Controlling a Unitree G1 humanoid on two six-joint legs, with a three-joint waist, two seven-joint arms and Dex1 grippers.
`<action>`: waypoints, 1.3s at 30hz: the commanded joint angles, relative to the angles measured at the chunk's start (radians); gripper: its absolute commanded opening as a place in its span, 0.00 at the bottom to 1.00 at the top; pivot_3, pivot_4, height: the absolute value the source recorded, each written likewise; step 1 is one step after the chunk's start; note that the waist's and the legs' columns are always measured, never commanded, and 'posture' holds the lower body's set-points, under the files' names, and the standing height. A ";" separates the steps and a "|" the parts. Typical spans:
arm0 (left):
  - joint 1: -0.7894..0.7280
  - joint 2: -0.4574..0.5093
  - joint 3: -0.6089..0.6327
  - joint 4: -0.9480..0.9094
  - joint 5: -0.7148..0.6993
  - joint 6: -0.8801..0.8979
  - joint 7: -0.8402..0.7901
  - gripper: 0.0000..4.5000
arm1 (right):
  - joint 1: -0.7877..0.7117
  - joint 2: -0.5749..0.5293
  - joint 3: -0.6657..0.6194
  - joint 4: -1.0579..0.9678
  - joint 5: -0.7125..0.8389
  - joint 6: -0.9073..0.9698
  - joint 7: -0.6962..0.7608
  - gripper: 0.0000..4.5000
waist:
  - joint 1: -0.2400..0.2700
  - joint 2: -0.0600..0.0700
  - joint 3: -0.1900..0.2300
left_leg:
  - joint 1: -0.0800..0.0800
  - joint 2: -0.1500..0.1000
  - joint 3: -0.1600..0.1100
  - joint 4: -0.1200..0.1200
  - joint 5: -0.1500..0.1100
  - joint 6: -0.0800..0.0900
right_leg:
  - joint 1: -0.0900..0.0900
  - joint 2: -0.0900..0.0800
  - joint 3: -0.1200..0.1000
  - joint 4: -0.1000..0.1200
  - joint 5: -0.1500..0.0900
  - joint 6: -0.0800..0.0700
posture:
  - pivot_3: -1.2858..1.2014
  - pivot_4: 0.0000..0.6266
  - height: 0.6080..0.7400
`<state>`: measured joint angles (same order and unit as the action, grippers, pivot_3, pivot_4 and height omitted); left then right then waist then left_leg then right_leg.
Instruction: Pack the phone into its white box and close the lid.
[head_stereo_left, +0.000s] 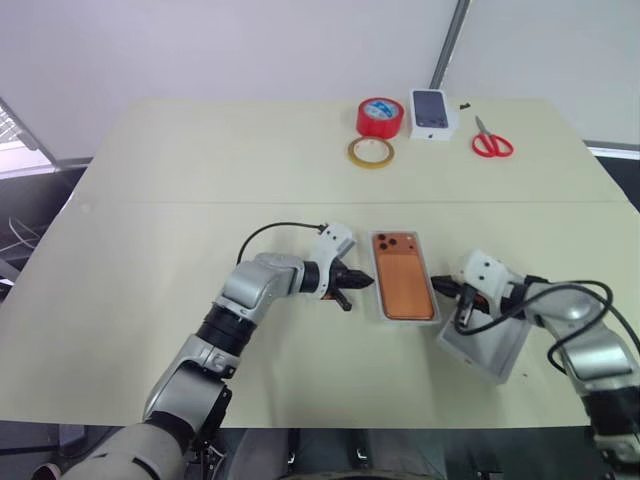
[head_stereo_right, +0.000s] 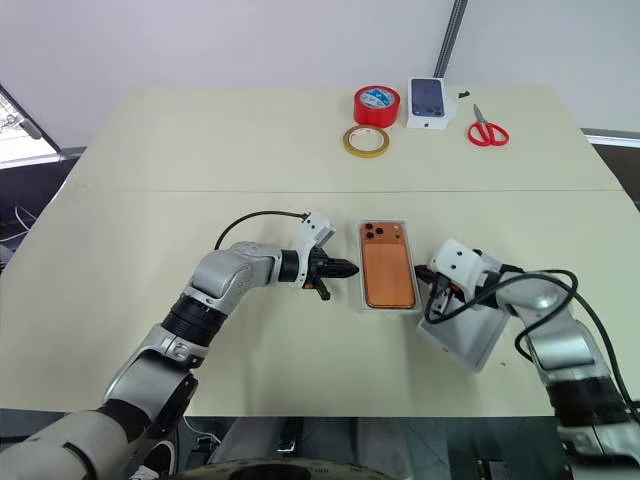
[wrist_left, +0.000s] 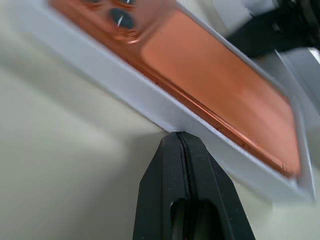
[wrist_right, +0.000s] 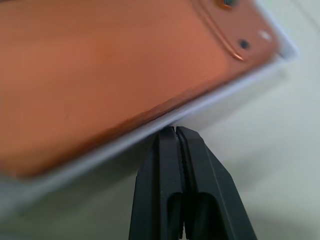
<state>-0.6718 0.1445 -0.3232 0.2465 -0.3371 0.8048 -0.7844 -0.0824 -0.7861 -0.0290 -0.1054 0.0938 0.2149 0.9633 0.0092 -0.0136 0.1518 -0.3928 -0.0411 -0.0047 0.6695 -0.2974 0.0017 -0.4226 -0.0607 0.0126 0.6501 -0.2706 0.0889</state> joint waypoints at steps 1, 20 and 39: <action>0.000 -0.041 -0.023 -0.045 -0.013 -0.033 -0.037 0.00 | 0.022 0.009 0.017 -0.111 0.054 0.014 0.026 0.01 | 0.000 0.000 0.000 | 0.000 0.000 0.000 0.000 0.000 0.000 | 0.000 0.000 0.000 0.000 0.000 0.000 | 0.52 0.24 1.00; 0.055 0.008 0.028 -0.157 -0.015 0.024 -0.022 0.00 | -0.045 -0.021 0.020 0.001 0.028 -0.042 0.070 0.01 | 0.002 0.000 0.000 | 0.000 0.000 0.000 0.000 0.000 -0.001 | 0.000 0.000 0.000 0.000 0.000 0.000 | 0.52 0.24 1.00; 0.056 0.095 0.095 -0.184 -0.031 0.015 -0.032 0.00 | 0.059 -0.086 -0.035 -0.127 0.104 0.041 0.108 0.01 | 0.003 0.000 0.000 | 0.000 0.000 0.000 0.000 0.000 -0.001 | 0.000 0.000 0.000 0.000 0.000 0.000 | 0.52 0.24 1.00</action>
<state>-0.5989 0.2375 -0.2506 0.0976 -0.3496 0.8352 -0.8060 -0.0352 -0.8545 -0.0253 -0.1671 0.1639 0.2356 1.0583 0.0122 -0.0136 0.1518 -0.3926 -0.0411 -0.0047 0.6700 -0.2970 0.0009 -0.4224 -0.0609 0.0128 0.6501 -0.2706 0.0889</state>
